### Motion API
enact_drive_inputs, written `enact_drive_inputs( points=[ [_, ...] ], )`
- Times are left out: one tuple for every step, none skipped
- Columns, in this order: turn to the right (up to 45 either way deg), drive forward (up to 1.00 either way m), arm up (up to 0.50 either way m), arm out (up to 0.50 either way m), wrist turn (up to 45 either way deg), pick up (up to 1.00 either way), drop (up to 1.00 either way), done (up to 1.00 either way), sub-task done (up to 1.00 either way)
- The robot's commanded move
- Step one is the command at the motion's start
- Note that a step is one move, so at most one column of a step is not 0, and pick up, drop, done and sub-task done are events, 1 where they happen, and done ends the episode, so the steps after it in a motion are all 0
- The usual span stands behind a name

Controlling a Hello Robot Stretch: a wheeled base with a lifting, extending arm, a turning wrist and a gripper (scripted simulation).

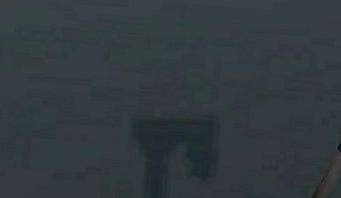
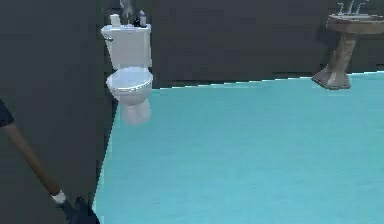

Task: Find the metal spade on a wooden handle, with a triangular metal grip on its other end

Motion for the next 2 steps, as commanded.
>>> enact_drive_inputs(
  points=[
    [45.0, 0.00, 0.00, 0.00, 0.0, 0.00, 0.00, 0.00, 0.00],
    [0.0, 0.00, 0.00, 0.00, 0.0, 0.00, 0.00, 1.00, 0.00]
  ],
)
